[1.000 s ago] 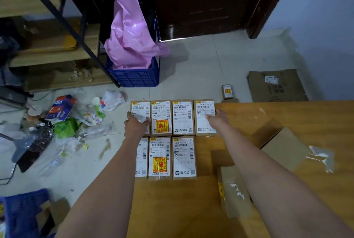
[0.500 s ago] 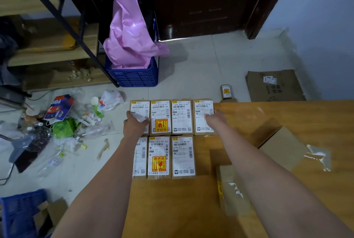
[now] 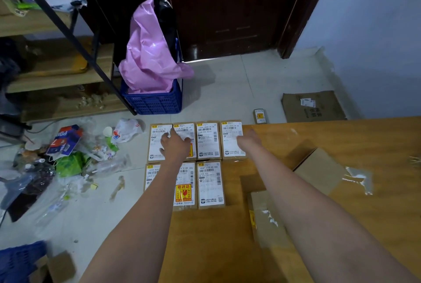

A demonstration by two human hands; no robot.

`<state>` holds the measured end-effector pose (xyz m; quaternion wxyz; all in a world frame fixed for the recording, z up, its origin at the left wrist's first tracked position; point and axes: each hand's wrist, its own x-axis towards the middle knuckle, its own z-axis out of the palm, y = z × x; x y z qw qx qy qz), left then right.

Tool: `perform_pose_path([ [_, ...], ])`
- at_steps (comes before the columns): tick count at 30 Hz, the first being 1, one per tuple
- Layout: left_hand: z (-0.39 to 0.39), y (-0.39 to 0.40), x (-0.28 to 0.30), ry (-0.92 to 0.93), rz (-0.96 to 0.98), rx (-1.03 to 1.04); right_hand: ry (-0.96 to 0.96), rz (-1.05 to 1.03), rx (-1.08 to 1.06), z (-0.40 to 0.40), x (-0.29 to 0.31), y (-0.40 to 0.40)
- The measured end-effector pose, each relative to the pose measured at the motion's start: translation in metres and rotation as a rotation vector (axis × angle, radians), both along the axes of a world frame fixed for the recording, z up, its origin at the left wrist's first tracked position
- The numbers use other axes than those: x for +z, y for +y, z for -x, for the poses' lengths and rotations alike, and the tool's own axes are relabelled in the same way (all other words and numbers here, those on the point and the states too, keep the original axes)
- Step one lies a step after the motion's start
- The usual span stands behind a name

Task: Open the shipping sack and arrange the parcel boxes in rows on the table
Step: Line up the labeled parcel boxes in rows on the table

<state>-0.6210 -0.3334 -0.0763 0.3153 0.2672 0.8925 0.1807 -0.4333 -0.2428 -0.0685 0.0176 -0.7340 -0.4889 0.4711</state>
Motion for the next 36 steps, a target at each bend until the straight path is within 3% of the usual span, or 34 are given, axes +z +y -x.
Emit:
perform_pose_path([
  [14, -0.109, -0.037, 0.038, -0.366, -0.024, -0.218, -0.269, 0.125, 0.379, -0.065, 0.040, -0.061],
  [21, -0.150, -0.063, 0.028, -0.502, 0.024, -0.174, -0.355, 0.161, 0.522, -0.081, 0.027, -0.099],
  [26, -0.168, -0.076, 0.019, -0.618, 0.079, -0.112, -0.401, 0.137, 0.513, -0.091, -0.005, -0.111],
  [29, -0.175, -0.084, 0.015, -0.661, 0.122, -0.098, -0.429, 0.215, 0.450, -0.098, -0.083, -0.099],
  [34, -0.184, -0.094, 0.007, -0.689, 0.182, -0.102, -0.307, 0.196, 0.297, -0.103, -0.021, -0.132],
  [36, -0.186, -0.095, 0.006, -0.721, 0.192, -0.094, -0.323, 0.228, 0.301, -0.103, -0.028, -0.133],
])
